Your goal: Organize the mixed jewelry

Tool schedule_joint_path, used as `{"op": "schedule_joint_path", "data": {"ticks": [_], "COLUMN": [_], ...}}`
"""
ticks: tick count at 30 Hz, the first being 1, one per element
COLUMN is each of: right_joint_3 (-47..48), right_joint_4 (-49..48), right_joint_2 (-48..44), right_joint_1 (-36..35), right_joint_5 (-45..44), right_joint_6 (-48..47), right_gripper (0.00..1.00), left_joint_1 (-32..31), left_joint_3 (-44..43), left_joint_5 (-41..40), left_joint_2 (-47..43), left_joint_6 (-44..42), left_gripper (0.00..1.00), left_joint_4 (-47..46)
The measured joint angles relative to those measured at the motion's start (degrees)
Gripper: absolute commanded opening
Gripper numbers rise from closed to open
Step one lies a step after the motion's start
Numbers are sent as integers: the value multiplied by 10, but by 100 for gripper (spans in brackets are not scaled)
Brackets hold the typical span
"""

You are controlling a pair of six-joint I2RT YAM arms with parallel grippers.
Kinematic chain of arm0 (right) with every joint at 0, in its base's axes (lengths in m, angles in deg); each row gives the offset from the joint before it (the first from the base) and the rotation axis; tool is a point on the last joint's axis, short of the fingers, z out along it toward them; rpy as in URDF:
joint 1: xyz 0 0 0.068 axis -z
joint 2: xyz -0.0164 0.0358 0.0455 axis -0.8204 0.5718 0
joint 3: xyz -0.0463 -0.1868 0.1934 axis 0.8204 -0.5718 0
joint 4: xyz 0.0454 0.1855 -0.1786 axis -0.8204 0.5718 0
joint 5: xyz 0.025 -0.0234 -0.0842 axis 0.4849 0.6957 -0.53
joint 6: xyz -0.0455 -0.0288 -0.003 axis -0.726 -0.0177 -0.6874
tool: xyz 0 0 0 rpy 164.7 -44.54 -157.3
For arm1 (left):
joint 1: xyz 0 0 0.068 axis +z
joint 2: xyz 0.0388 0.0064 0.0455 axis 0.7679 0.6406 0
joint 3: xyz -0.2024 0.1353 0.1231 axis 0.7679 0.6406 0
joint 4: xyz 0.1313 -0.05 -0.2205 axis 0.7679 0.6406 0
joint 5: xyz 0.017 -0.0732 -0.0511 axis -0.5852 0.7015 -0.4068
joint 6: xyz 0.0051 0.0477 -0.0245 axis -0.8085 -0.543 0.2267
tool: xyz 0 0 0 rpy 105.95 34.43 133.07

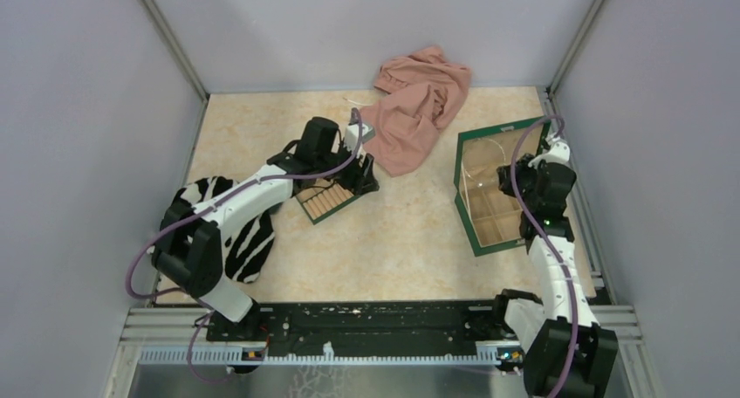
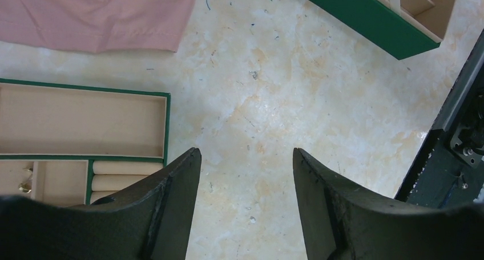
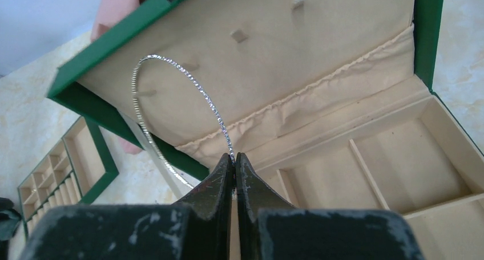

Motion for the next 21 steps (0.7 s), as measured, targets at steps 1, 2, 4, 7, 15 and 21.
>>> {"op": "schedule_joint_path", "data": {"ticks": [1,2,4,7,15,21], "right_joint_3": [-3,-6,-12,-14,-26,-24], "right_joint_4": [-4,-6,-12,-19,-80,-108], "right_joint_2": [7,13,24,37,77,132], "right_joint_1": [0,0,0,0,0,0], "right_joint_5": [-1,-3,-9,-20,-54,-64], "right_joint_6": [-1,-3,-5,-12,-33,-45], "right_gripper": [0,0,0,0,0,17], "left_joint_1": [0,0,0,0,0,0], "left_joint_3": [0,-1,-7,-19,-20,-20], "left_joint_5": [2,4,7,10,23,24], "left_joint_2": [4,7,14,24,24,24], "left_joint_6": [0,0,0,0,-2,-2], "left_gripper": [65,65,64,63,65,65], "left_joint_4": [0,2,10,20,28,31]}}
